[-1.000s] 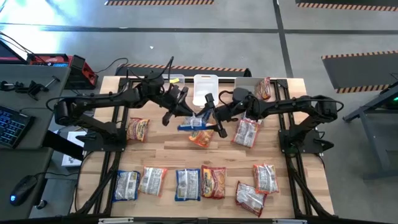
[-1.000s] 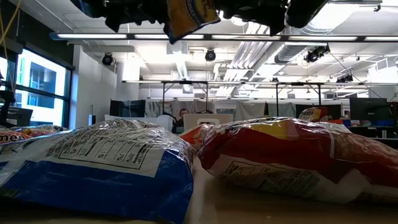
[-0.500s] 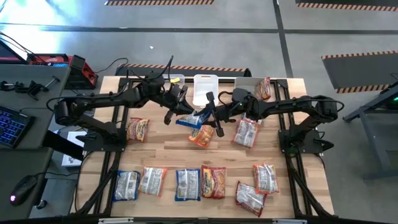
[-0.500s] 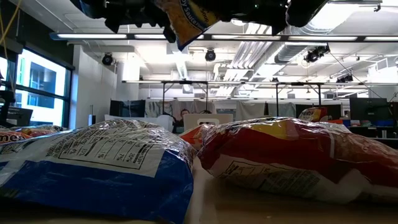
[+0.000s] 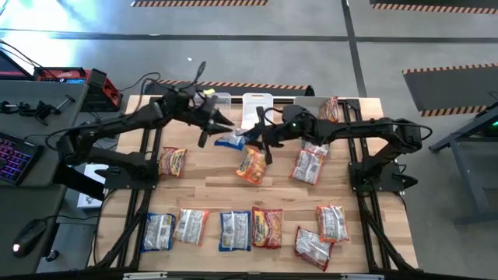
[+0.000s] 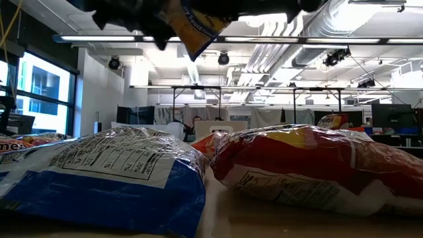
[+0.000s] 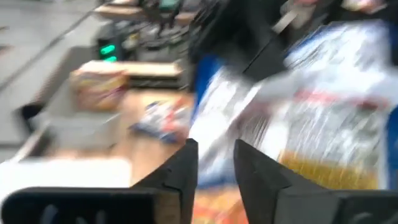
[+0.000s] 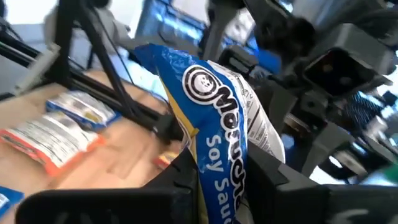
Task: Sort Maruchan noodles
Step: Put the blue noodle pack into the white bin
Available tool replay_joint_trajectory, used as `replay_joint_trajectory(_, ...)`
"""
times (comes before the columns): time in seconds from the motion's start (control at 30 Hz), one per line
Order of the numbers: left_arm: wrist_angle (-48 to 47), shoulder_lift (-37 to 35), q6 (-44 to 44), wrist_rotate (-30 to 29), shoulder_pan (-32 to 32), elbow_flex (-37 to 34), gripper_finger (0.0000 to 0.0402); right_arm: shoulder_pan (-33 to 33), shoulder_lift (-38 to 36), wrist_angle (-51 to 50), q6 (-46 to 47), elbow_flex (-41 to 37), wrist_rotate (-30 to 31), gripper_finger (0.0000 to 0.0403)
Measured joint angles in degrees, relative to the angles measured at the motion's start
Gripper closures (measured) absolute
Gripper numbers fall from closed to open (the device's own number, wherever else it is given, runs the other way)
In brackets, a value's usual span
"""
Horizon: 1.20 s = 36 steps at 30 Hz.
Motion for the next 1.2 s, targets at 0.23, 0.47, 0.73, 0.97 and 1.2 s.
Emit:
replay_joint_trajectory(0.23, -6.0, -2.4, 5.8, -3.8, 3.8, -1.0, 0.0280, -2.9, 0.1, -22.9, -0.3, 11.4, 11.9, 0.0354)
replay_joint_trajectory(0.47, 18.4, -2.3, 0.2, -3.4, 3.9, -15.9, 0.0322, -14.9, 5.6, -39.3, -0.8, 22.2, 12.1, 0.0373)
replay_joint_trajectory(0.73, 49.1, -2.3, -11.0, -3.6, 3.5, -29.6, 0.0356, -26.5, 21.4, -50.5, -3.8, 35.1, 4.9, 0.0373)
replay_joint_trajectory(0.97, 50.3, -2.3, -11.7, -3.9, 3.5, -31.1, 0.0370, -29.6, 31.5, -56.5, -3.8, 43.6, 2.3, 0.0373)
replay_joint_trajectory(1.2, 50.3, -2.3, -10.3, -5.6, 3.5, -31.1, 0.0376, -30.0, 33.6, -56.8, -3.2, 44.5, 3.7, 0.0373)
